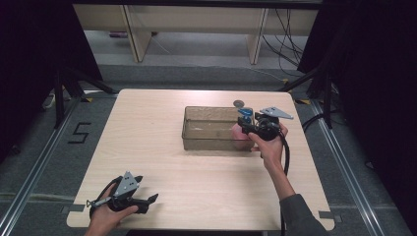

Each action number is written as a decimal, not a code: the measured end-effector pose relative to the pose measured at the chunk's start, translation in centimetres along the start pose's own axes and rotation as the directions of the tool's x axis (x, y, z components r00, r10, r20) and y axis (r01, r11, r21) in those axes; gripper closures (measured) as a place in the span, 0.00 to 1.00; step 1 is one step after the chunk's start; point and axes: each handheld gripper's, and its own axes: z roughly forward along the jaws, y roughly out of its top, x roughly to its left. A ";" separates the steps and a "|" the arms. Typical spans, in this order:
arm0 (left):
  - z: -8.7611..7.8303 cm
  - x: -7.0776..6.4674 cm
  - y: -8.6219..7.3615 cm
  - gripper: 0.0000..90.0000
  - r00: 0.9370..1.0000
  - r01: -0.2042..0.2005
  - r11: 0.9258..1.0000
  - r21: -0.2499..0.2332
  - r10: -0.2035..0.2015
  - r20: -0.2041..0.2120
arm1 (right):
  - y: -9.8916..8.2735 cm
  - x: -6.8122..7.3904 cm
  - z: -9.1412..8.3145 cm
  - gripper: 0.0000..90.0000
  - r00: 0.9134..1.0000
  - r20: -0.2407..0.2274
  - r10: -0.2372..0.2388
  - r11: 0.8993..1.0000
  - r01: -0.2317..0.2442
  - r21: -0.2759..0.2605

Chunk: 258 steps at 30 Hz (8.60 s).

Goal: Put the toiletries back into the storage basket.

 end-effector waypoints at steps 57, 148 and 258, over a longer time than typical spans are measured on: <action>-0.1 0.2 0.0 0.17 1.000 -0.014 1.000 -0.003 0.014 -0.003 | -0.9 0.9 -4.0 0.24 0.999 -0.024 0.028 0.999 -0.029 -0.019; -0.2 0.1 0.1 0.17 1.000 0.000 1.000 -0.029 0.000 0.001 | -4.8 3.9 -8.0 0.24 0.988 -0.154 0.027 1.000 -0.029 -0.012; -0.3 -0.1 0.1 0.17 1.000 -0.006 0.999 -0.043 0.006 0.009 | -11.3 4.5 -13.7 0.17 0.957 -0.290 -0.018 0.996 0.043 0.080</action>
